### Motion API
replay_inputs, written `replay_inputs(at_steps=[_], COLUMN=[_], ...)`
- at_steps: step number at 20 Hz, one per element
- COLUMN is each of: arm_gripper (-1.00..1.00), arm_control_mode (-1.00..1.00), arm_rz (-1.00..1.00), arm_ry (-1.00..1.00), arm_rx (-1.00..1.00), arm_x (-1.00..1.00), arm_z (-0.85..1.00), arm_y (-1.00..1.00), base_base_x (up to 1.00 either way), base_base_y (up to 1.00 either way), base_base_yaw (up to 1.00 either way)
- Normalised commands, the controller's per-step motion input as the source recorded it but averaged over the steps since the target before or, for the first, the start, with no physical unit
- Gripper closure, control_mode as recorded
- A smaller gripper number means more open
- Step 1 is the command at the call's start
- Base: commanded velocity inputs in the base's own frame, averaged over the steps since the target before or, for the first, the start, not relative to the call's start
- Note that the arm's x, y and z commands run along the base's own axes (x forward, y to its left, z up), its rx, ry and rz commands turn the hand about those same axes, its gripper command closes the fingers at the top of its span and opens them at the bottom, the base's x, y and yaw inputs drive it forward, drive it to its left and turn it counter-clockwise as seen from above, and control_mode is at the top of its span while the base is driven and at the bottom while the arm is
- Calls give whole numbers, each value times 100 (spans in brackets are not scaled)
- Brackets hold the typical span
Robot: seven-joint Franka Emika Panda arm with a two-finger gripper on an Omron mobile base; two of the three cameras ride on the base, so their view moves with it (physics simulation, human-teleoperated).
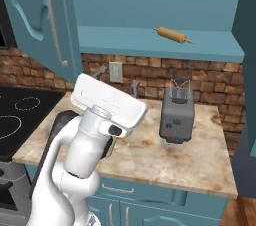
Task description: Open the cabinet, retrieve the rolling pin, and place it next to the meat on the cutting board to prepare for tenderizing.
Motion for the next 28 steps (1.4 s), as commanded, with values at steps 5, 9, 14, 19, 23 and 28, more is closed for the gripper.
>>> replay_inputs(at_steps=[5, 9, 14, 19, 23, 28], arm_gripper=[-100, -100, -100, -100, -100, -100], arm_control_mode=[-100, -100, -100, -100, -100, -100], arm_rz=[34, 40, 43, 46, 41, 10], arm_ry=[15, 16, 10, 3, 5, 0], arm_rx=[19, 19, 17, 13, 12, 3], arm_x=[57, 74, 55, 30, 20, 1], arm_z=[0, 0, 0, 0, 0, -1], arm_y=[-34, -22, -10, -1, 0, 0], base_base_x=[0, 0, 0, 0, 0, 0], base_base_y=[0, 0, 0, 0, 0, 0], base_base_yaw=[0, 0, 0, 0, 0, 0])
